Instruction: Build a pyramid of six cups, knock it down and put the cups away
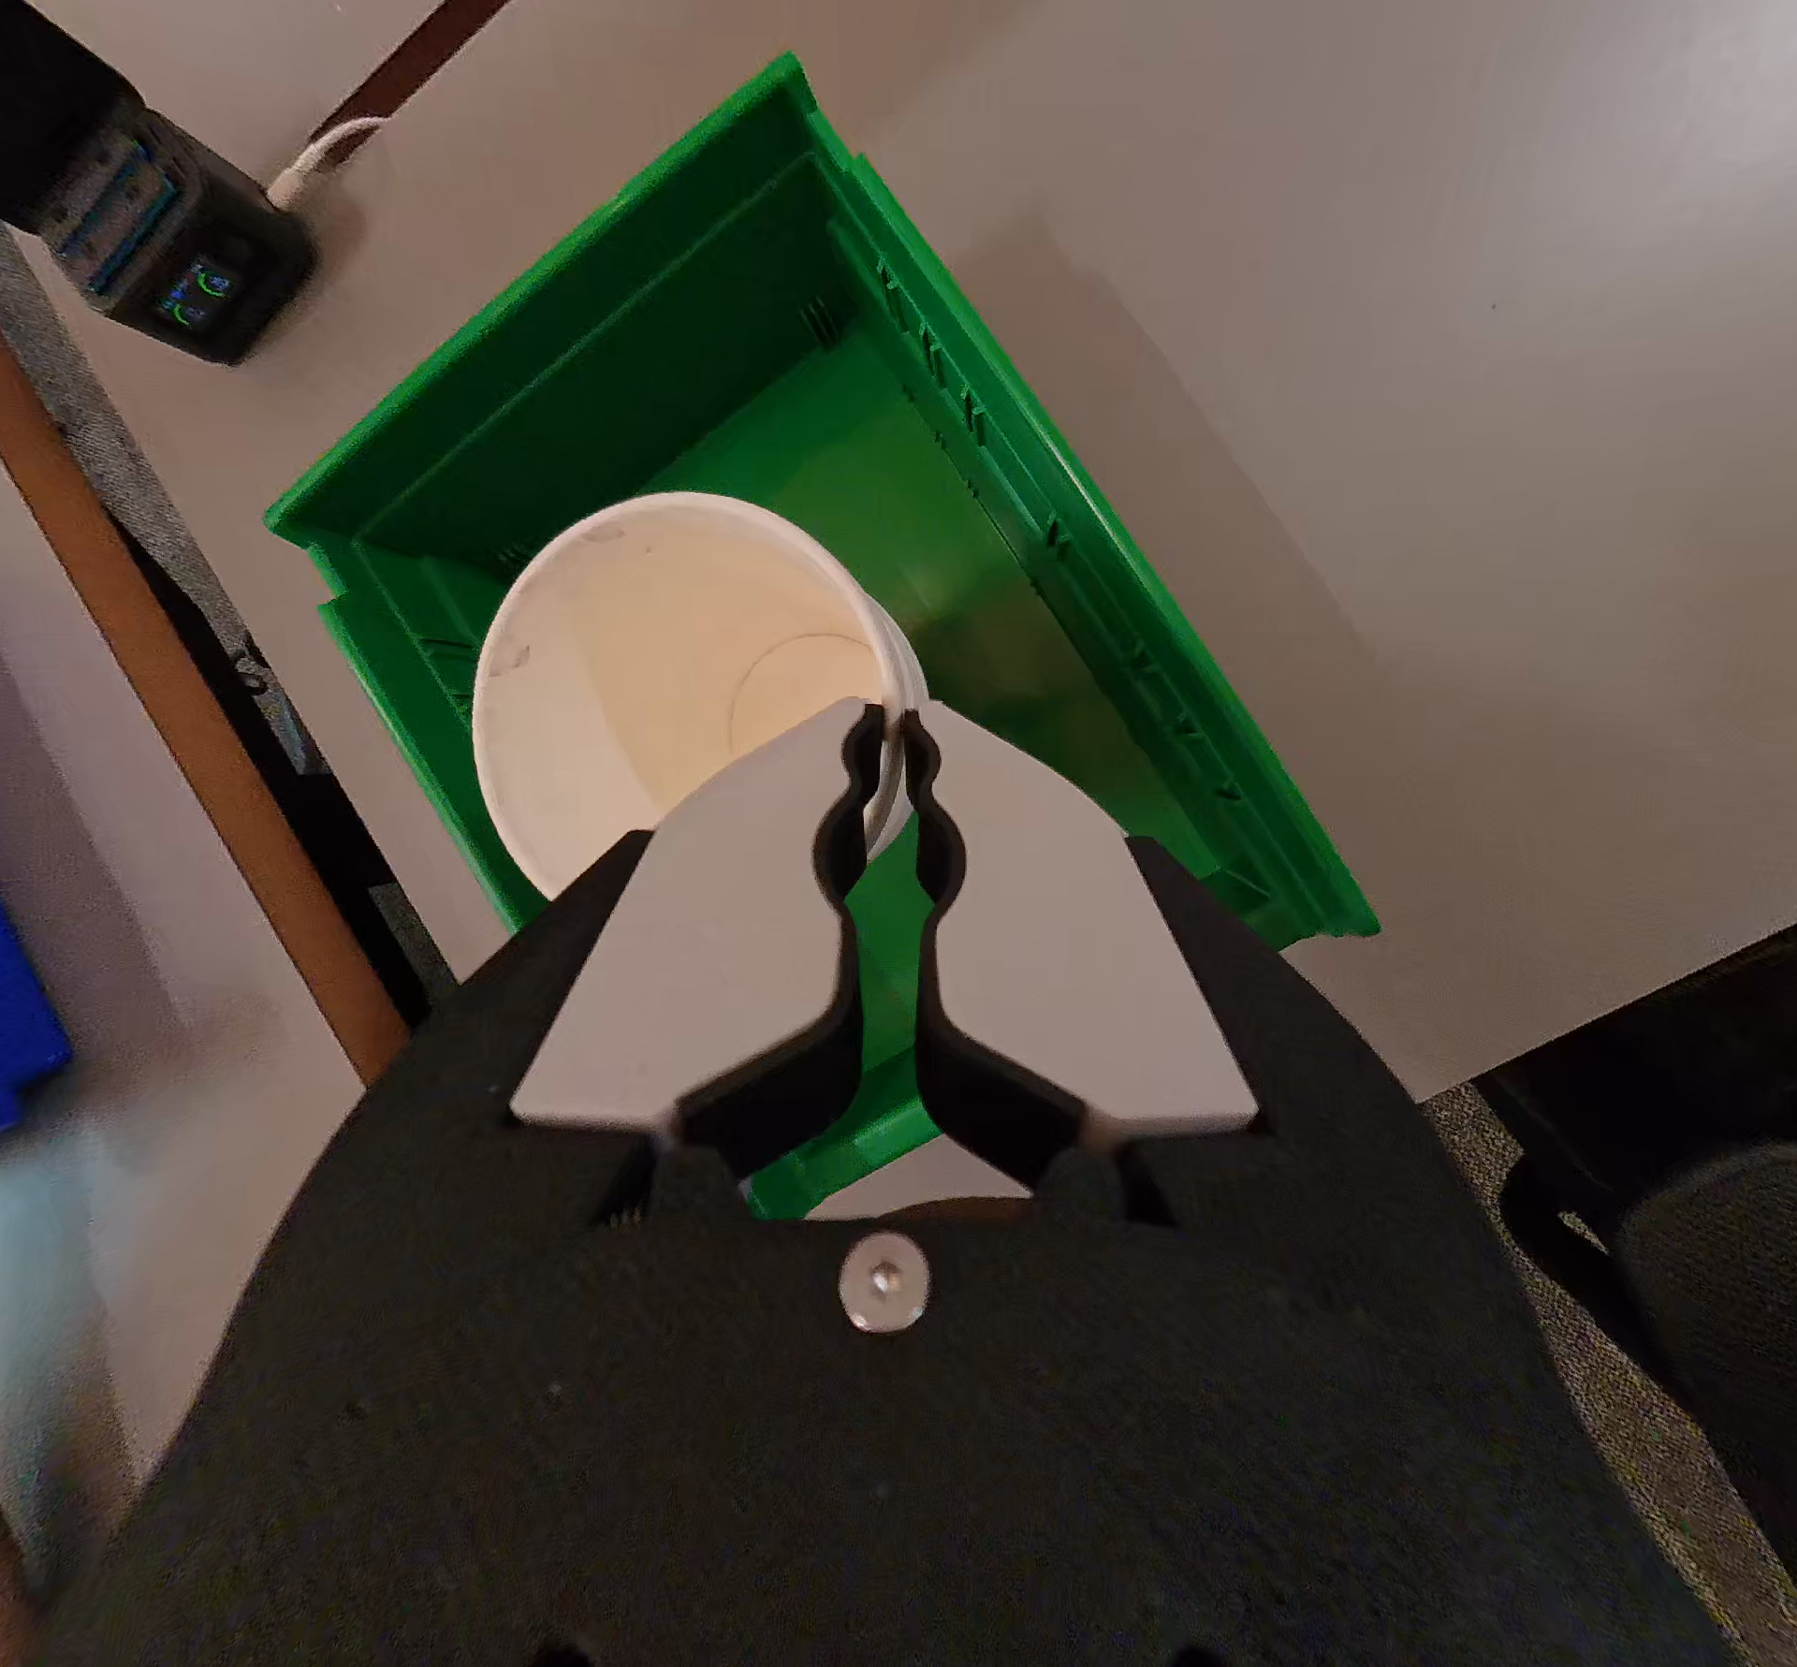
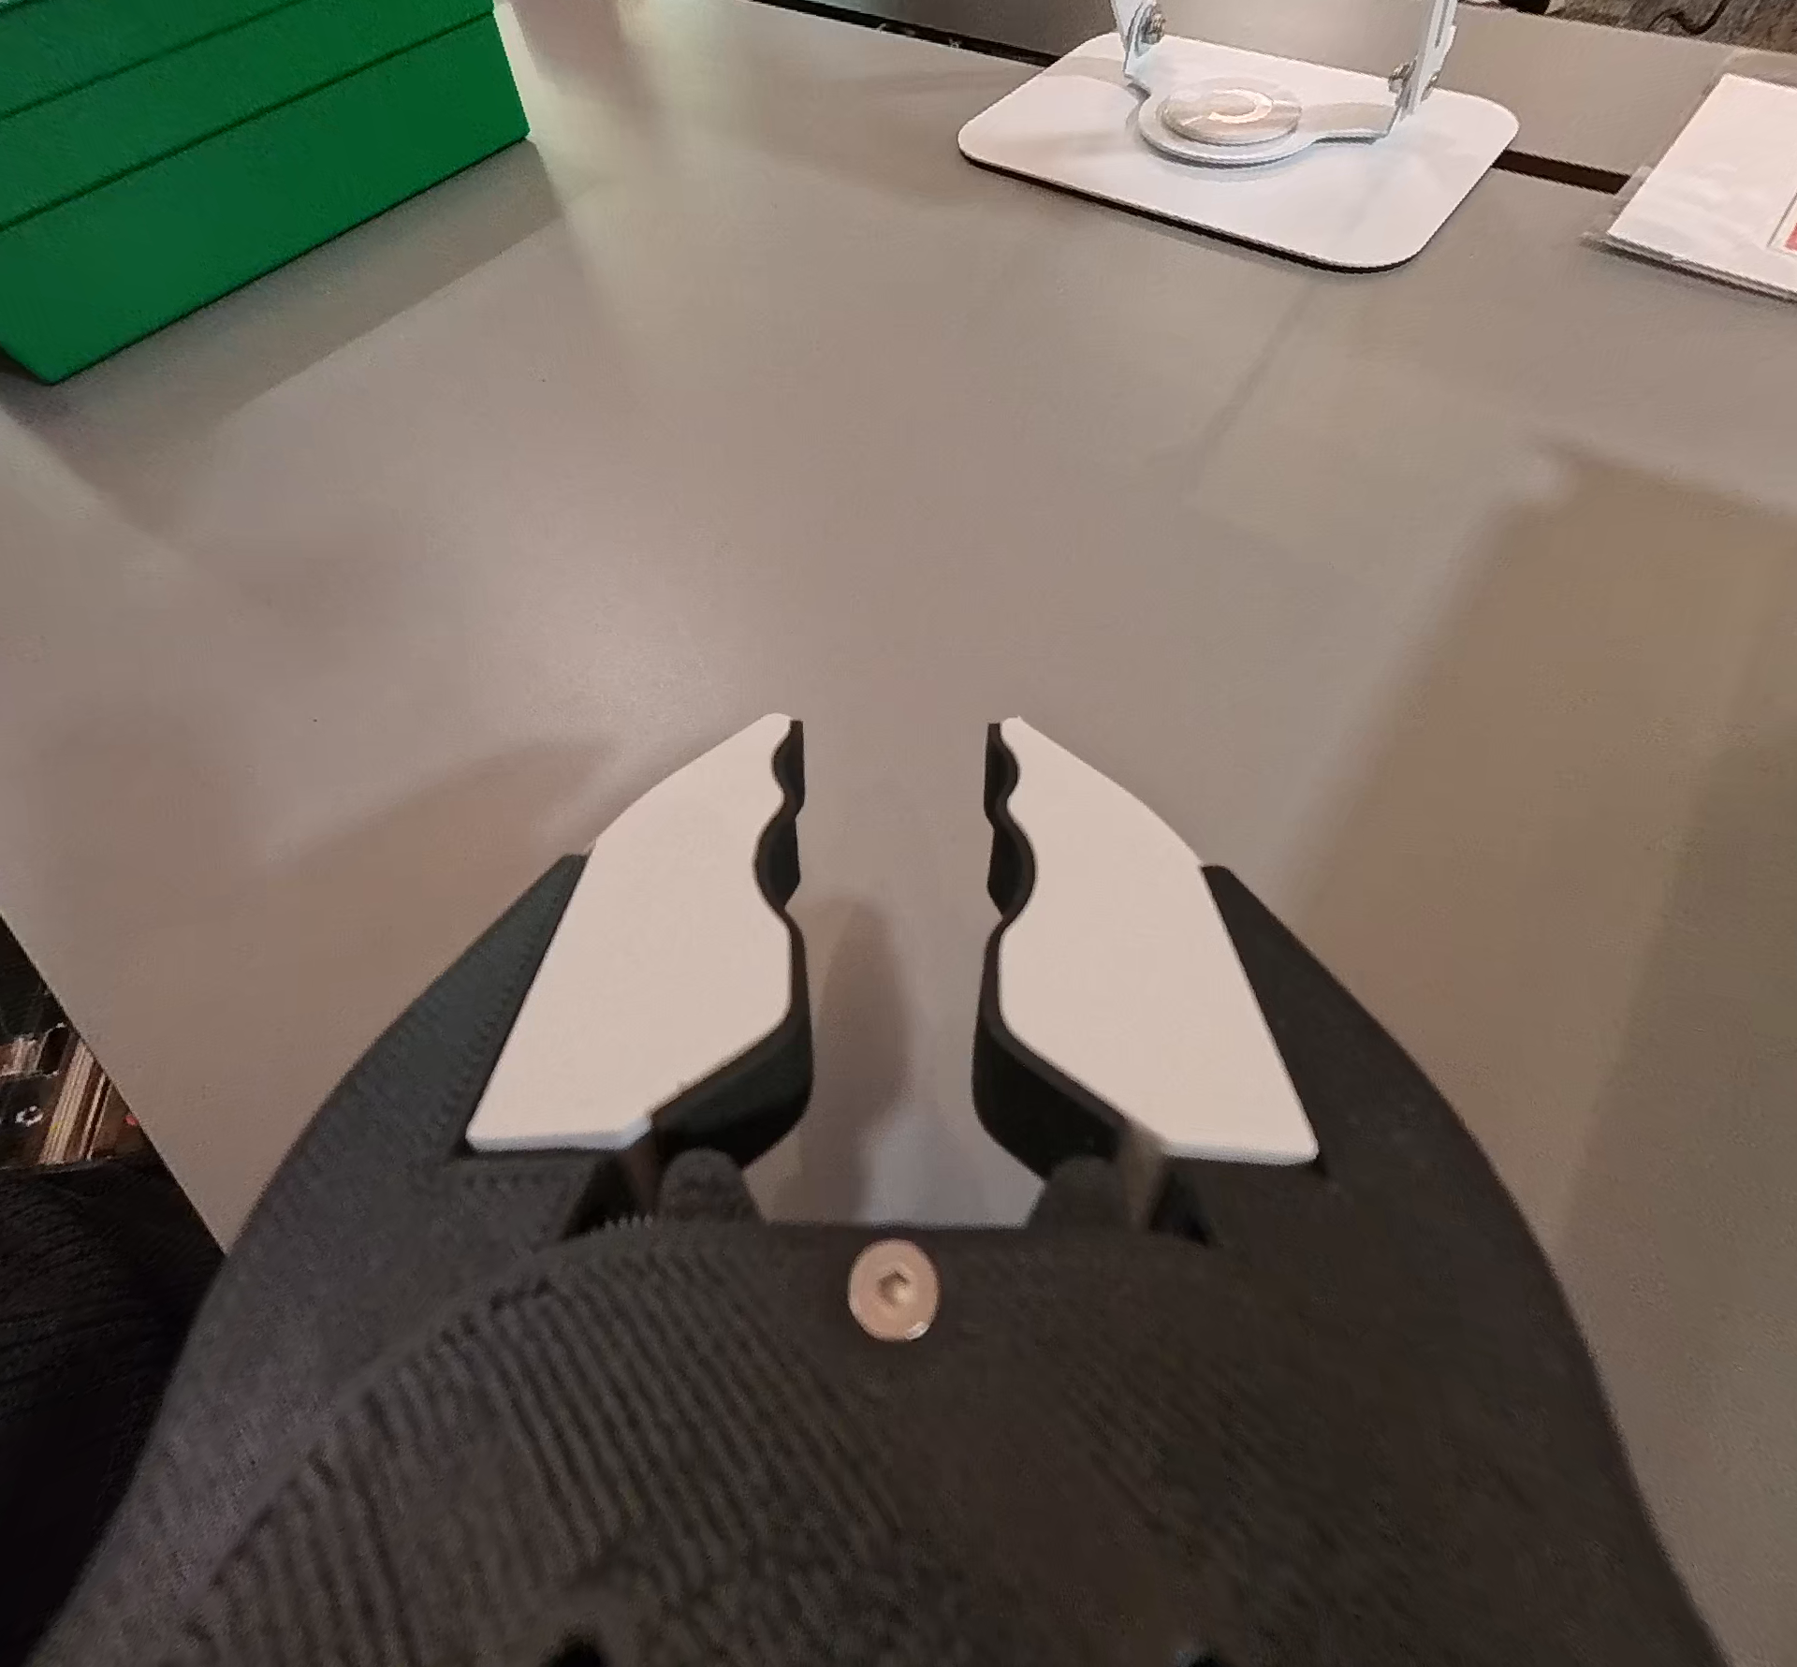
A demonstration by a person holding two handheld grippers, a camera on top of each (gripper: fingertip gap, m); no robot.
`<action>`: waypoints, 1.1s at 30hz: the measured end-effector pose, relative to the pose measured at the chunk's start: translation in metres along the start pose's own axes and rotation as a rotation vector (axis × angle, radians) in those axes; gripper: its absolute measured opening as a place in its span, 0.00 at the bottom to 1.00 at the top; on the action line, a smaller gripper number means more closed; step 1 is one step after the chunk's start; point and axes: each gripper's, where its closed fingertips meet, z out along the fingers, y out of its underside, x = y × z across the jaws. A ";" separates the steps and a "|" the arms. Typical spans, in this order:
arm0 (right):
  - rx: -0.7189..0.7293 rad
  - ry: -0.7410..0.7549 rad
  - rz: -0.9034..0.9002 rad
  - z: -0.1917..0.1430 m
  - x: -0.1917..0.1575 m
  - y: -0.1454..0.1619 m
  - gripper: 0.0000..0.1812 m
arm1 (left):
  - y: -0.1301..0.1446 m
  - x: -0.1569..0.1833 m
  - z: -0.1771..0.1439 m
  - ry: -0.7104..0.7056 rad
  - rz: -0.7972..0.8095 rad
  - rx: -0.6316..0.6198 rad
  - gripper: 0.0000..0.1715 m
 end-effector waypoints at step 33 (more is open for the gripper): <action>-0.001 0.000 -0.006 -0.001 -0.001 0.000 0.20 | -0.003 -0.019 -0.024 -0.231 0.147 -0.067 0.05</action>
